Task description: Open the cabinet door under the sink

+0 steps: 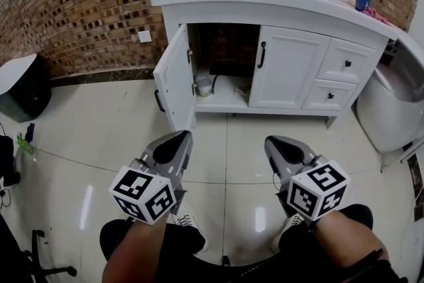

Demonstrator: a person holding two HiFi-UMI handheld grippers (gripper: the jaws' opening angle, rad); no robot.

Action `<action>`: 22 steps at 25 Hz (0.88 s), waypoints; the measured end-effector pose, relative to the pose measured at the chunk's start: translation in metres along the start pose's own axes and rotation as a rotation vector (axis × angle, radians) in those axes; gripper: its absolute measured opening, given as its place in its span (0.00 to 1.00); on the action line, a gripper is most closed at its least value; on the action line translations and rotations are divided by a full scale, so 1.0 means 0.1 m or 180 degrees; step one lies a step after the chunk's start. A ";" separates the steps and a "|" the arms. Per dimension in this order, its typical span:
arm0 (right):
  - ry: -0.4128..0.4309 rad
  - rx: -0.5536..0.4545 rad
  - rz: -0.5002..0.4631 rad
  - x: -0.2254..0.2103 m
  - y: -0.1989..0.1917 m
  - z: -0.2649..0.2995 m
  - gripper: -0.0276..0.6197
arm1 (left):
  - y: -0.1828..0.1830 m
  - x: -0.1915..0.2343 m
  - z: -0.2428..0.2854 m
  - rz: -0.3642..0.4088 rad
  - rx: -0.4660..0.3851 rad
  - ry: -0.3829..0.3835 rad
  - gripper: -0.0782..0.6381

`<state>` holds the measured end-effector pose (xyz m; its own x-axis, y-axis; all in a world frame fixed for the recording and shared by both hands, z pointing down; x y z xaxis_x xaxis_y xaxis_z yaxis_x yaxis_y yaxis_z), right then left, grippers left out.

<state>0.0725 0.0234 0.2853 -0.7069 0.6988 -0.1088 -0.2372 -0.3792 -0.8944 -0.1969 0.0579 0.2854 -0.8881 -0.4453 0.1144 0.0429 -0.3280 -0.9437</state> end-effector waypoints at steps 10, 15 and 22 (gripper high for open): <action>-0.0071 -0.0053 -0.0078 0.00 -0.03 -0.18 0.05 | 0.08 -0.16 -0.05 0.0168 -0.0102 0.0097 0.12; -0.0091 -0.0082 -0.0091 -0.03 -0.01 -0.18 0.05 | 0.11 -0.19 -0.01 0.0181 -0.0109 0.0101 0.12; -0.0135 -0.0046 -0.0098 -0.04 -0.03 -0.20 0.05 | 0.07 -0.18 0.02 0.0152 -0.0060 0.0117 0.12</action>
<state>0.0894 0.0335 0.2801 -0.7271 0.6837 -0.0631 -0.2498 -0.3490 -0.9032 -0.1793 0.0616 0.2774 -0.9015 -0.4290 0.0580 0.0772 -0.2912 -0.9535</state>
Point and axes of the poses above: the fingertips, and each gripper's own axes: z forward along the fingers, x to its left, y out of its top, the point moved 9 cm from there along -z, backward along the fingers, and after that the axes turned 14 degrees about x, right-handed, at the moved point
